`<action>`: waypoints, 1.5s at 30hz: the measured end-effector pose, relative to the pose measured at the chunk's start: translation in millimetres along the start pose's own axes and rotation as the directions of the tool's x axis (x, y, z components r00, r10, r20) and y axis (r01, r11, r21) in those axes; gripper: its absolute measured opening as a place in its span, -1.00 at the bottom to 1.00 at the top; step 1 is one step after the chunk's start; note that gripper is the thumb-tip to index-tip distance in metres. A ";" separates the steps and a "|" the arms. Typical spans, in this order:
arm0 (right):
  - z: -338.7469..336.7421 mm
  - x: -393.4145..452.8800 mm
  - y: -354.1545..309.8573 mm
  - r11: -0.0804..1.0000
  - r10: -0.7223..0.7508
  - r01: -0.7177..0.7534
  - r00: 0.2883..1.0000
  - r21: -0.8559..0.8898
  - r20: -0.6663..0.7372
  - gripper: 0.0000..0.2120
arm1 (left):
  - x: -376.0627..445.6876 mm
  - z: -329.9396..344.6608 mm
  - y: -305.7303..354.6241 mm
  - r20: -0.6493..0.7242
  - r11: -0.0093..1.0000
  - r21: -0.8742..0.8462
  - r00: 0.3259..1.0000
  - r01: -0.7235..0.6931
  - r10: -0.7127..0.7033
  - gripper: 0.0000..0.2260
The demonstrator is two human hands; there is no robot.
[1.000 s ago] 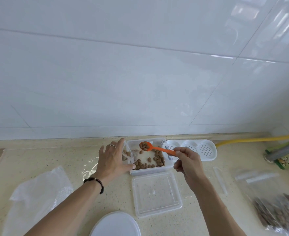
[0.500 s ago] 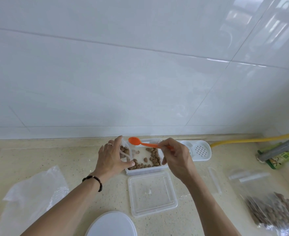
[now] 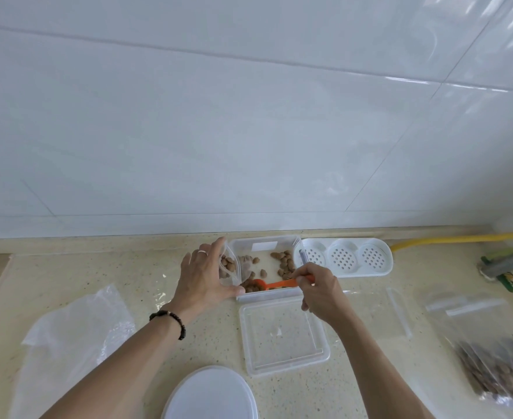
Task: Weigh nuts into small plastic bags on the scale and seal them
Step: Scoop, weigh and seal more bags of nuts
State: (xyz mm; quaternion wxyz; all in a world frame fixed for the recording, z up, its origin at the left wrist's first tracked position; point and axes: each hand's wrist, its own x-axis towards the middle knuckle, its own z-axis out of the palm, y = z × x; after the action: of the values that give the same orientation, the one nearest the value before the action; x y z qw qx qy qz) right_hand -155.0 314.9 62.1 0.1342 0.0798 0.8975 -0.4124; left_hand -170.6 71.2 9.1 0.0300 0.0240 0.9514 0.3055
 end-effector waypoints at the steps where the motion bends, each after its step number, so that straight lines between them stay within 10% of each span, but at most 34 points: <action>1: 4.1 -0.4 0.3 0.998 0.029 -0.030 0.999 0.056 0.018 -0.82 | 0.1 0.0 0.5 0.001 1.000 0.008 1.000 -0.006 0.006 0.02; 20: -18.4 0.3 7.5 0.767 0.217 -0.101 0.970 0.634 -0.107 -0.87 | 4.3 -4.5 14.6 -0.039 0.982 0.186 0.999 0.021 -0.014 -0.08; 32: -22.6 -25.9 -56.1 0.890 -0.453 0.442 0.884 -0.113 -0.113 -0.82 | 2.5 -25.3 43.6 0.015 0.989 -0.111 0.995 0.095 -0.094 0.05; 45: -41.3 -84.7 -61.5 0.908 -0.288 0.387 0.855 0.161 -0.431 -0.80 | -29.7 -39.2 66.0 -0.049 0.960 -0.277 0.998 0.030 -0.045 -0.05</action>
State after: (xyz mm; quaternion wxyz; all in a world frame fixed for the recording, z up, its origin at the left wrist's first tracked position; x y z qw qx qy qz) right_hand -97.3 303.8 158.0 -0.1368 0.0178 0.8485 -0.5109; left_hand -142.1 100.1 80.6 0.0129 -0.0068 0.9002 0.4352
